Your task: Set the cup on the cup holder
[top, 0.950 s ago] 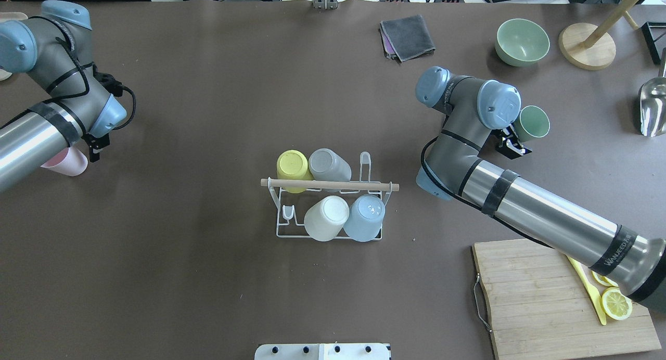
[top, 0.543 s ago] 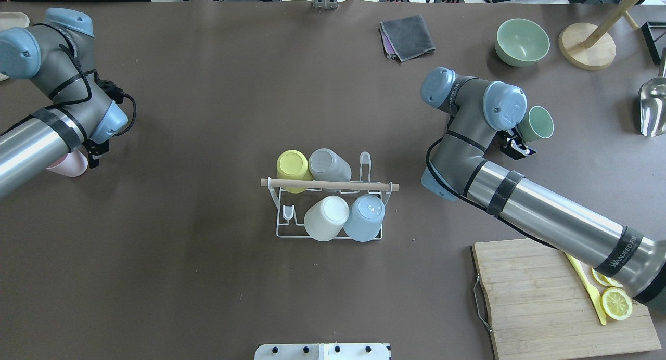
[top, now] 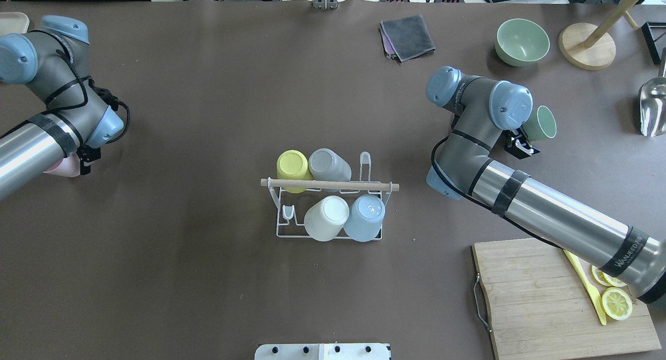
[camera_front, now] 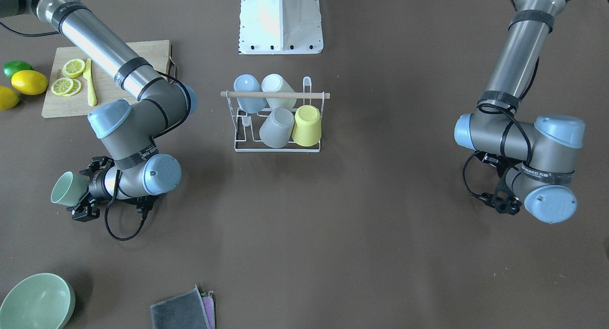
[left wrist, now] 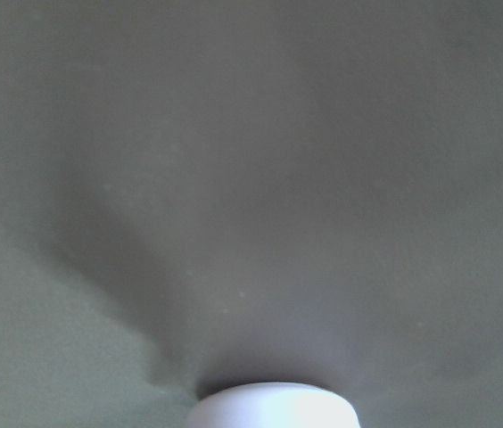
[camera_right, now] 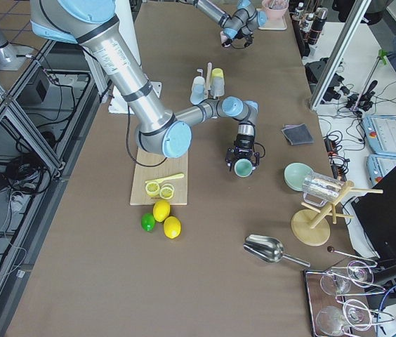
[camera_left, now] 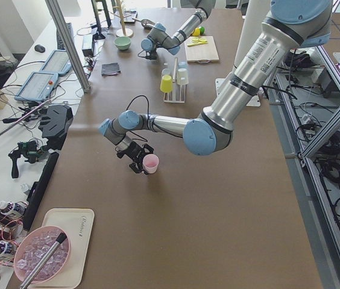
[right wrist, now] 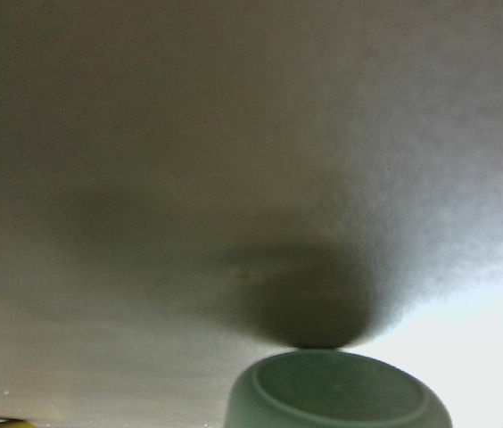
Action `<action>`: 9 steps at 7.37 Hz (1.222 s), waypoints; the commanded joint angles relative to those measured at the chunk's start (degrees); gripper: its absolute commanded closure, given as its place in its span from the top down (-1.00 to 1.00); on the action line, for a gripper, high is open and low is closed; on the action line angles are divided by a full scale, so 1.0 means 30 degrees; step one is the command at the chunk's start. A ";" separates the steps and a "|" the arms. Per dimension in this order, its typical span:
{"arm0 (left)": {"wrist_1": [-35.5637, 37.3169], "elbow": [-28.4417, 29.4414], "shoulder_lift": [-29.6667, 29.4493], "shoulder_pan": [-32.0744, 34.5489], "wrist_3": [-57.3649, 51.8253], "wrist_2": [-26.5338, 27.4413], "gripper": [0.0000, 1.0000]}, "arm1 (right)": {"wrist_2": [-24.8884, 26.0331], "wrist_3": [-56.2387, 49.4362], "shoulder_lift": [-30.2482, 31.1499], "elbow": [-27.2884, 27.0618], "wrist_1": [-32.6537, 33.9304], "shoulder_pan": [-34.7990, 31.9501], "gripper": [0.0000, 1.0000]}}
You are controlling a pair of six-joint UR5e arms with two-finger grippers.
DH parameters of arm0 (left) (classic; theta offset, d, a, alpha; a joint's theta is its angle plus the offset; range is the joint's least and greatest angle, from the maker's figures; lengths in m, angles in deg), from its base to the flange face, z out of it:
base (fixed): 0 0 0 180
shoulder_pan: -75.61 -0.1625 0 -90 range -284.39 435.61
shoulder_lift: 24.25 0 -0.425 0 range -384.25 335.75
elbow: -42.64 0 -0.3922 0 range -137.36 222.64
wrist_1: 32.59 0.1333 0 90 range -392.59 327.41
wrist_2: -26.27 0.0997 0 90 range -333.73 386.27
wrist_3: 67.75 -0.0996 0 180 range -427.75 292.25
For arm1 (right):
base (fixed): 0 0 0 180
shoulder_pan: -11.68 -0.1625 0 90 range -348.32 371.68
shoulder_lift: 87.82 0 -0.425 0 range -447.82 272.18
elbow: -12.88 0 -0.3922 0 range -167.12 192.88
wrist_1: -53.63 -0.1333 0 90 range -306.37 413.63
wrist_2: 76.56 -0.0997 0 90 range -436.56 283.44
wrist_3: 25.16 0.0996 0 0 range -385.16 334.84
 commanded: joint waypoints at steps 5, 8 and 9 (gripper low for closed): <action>0.2517 -0.1810 0.0044 0.0086 -0.0018 0.0004 -0.96 | 0.0201 -0.0001 0.0681 -0.0766 -0.0448 0.0045 -1.00; 0.3845 -0.3687 0.0044 0.1397 -0.0604 0.0469 -1.00 | 0.0523 -0.0030 0.0593 -0.0737 -0.0389 0.0074 -1.00; 0.3931 -0.5580 -0.0131 0.1492 -0.0604 0.2649 -1.00 | 0.0726 -0.0030 0.0593 -0.0708 -0.0389 0.0045 -1.00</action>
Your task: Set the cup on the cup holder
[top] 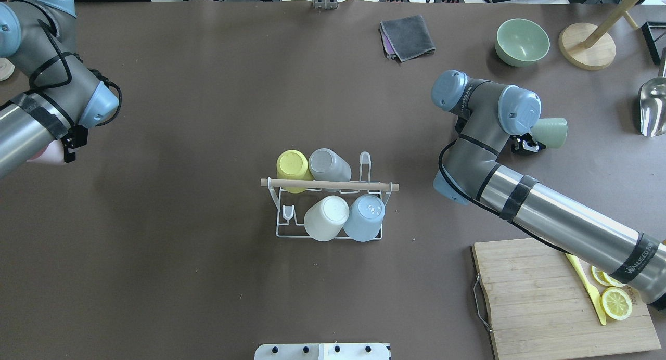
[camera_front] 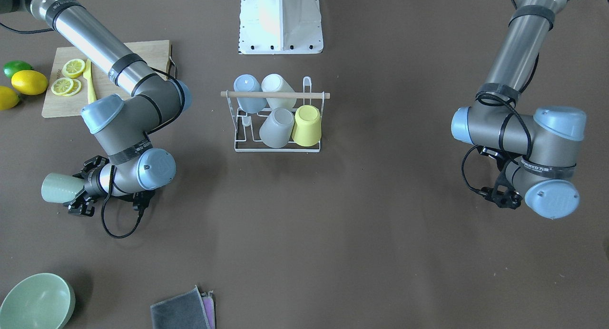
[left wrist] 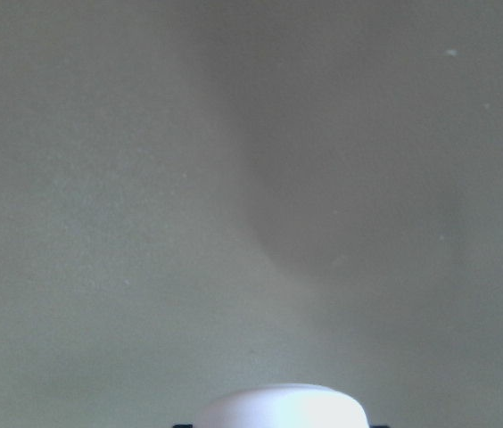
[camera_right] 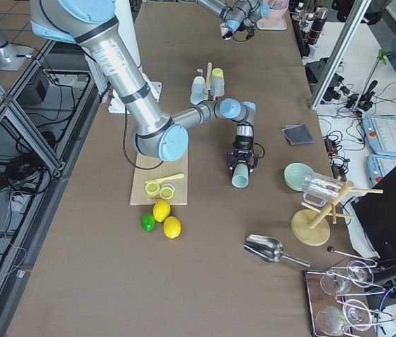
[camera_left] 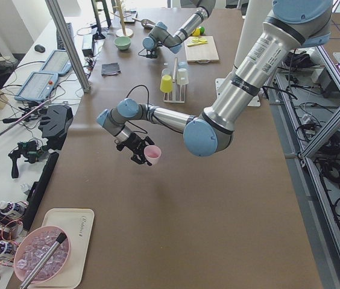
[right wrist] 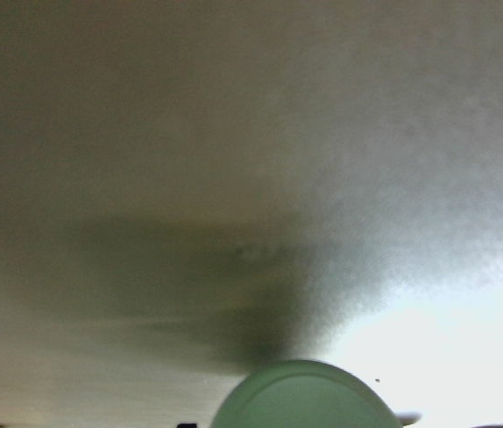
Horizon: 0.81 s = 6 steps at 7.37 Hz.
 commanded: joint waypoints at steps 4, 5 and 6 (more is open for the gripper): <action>0.0483 -0.7273 0.0005 0.1216 0.0103 0.3974 -1.00 | -0.0540 -0.0502 0.0164 -0.1195 0.0094 -0.2297 -1.00; 0.0251 -0.8509 0.0559 0.1335 0.0103 0.3858 -1.00 | -0.1938 -0.0561 0.0252 -0.1465 0.0066 -0.3322 -1.00; -0.0767 -0.8986 0.0739 0.1365 0.0161 0.3770 -1.00 | -0.3489 -0.1025 0.0340 -0.2192 0.0095 -0.4405 -1.00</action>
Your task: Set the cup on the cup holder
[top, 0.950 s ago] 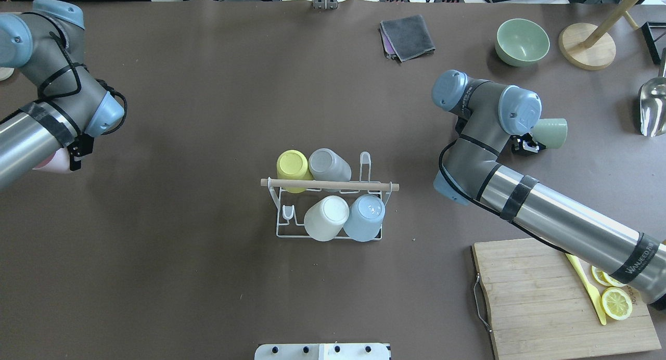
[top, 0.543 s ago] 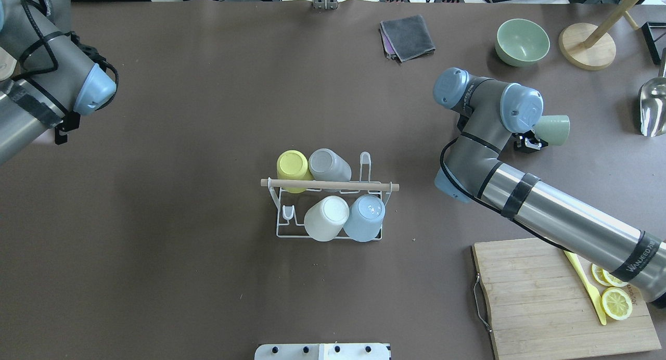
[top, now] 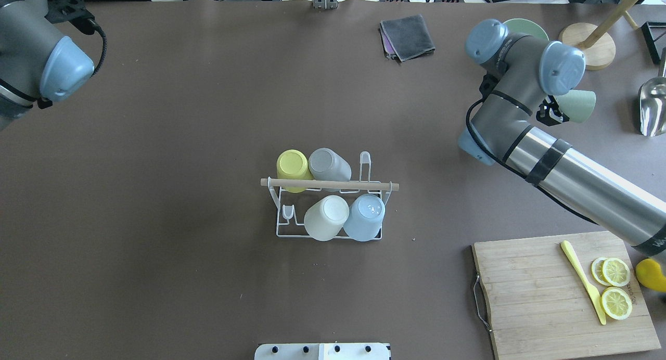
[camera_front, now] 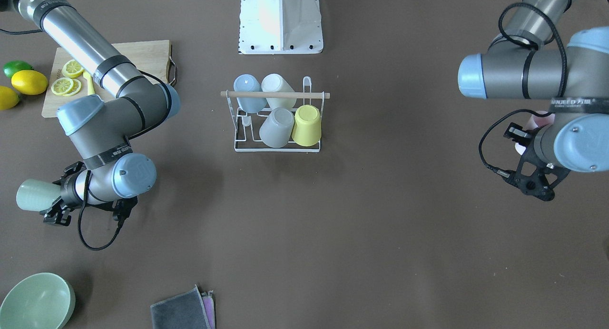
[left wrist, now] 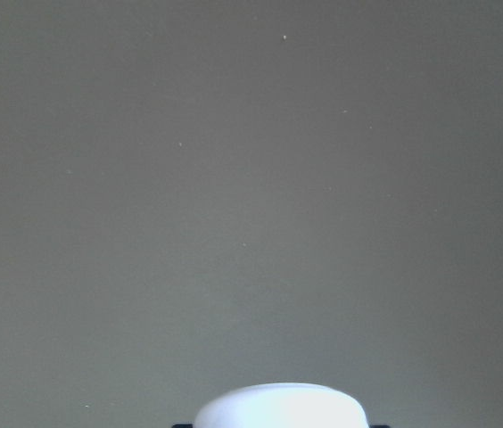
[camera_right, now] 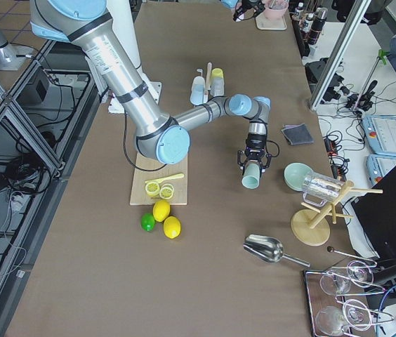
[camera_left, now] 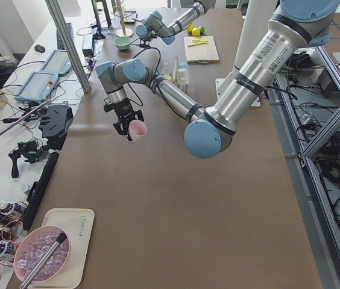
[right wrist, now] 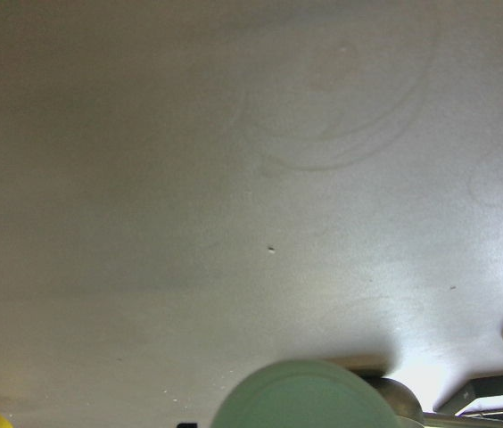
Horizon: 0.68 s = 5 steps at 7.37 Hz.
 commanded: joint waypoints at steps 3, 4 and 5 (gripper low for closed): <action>-0.6513 -0.1557 0.0766 0.0213 0.1390 -0.0039 -1.00 | -0.6253 -0.0434 0.2281 -0.5602 0.0377 -0.3406 -1.00; -0.9178 -0.1704 0.1322 0.0184 0.2786 -0.0039 -1.00 | -0.6929 -0.0405 0.2808 -0.6660 0.0319 -0.3498 -1.00; -1.0887 -0.1822 0.1327 0.0155 0.4366 -0.0039 -1.00 | -0.9111 -0.0318 0.2814 -0.7048 0.0348 -0.3847 -1.00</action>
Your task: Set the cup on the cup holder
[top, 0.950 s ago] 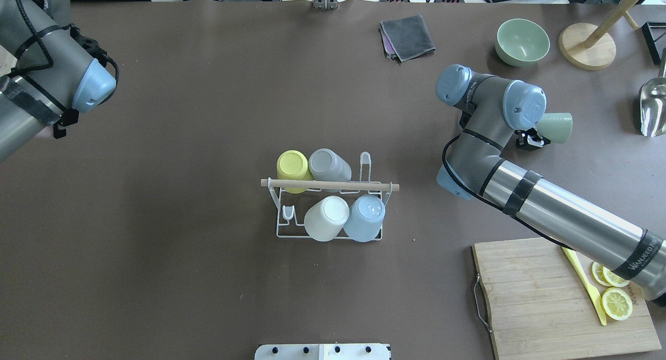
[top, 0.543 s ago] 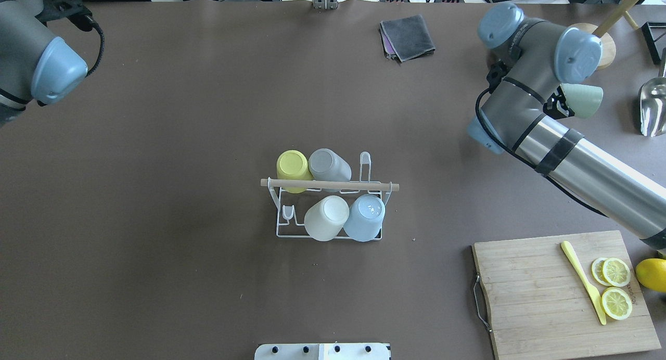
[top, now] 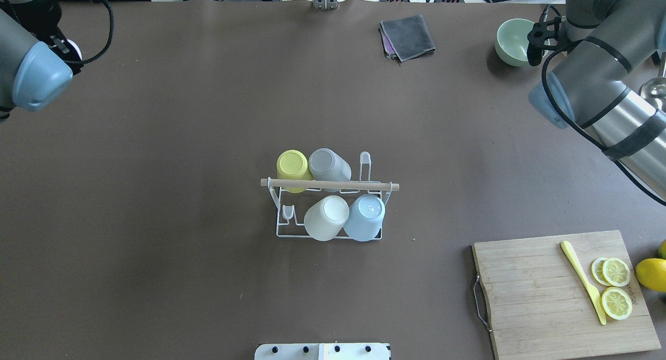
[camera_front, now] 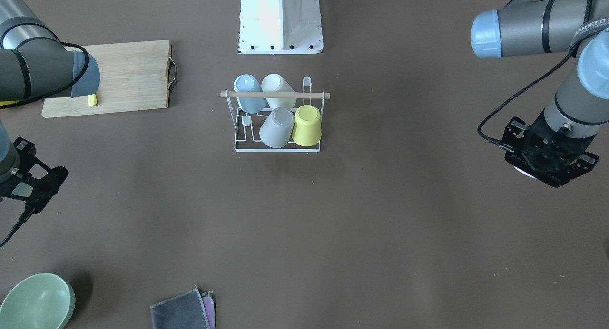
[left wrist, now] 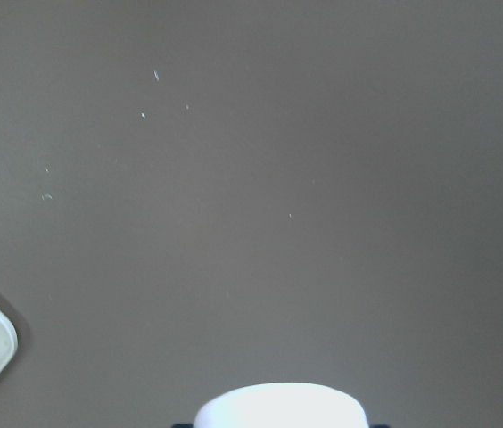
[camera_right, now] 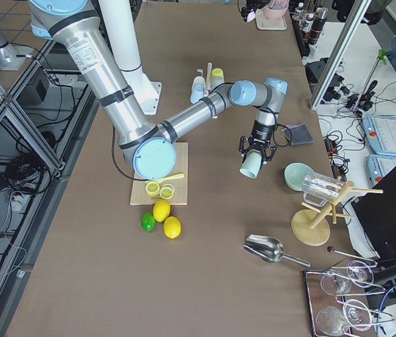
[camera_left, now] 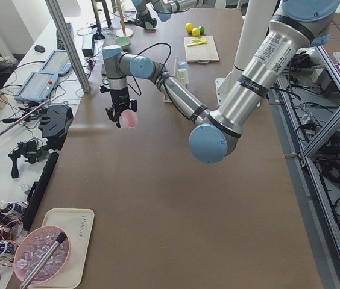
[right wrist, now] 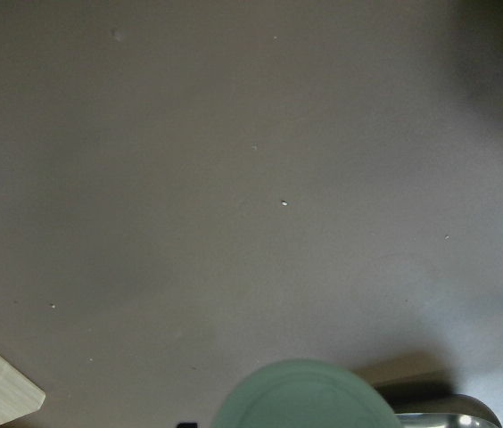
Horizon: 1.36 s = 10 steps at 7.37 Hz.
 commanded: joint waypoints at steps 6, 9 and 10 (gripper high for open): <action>-2.3414 -0.0386 0.4080 -0.1437 0.9769 -0.1344 -1.00 | -0.8776 -0.0011 0.0985 -0.1322 -0.0976 -0.2281 -1.00; -3.1460 -0.0355 0.5029 -0.2519 1.3470 -0.1057 -1.00 | -1.2454 0.0045 0.1422 -0.0940 -0.3842 -0.3105 -1.00; -3.3303 -0.0328 0.5058 -0.2811 1.3810 0.0249 -1.00 | -1.4358 0.0103 0.1919 -0.0970 -0.5764 -0.3832 -1.00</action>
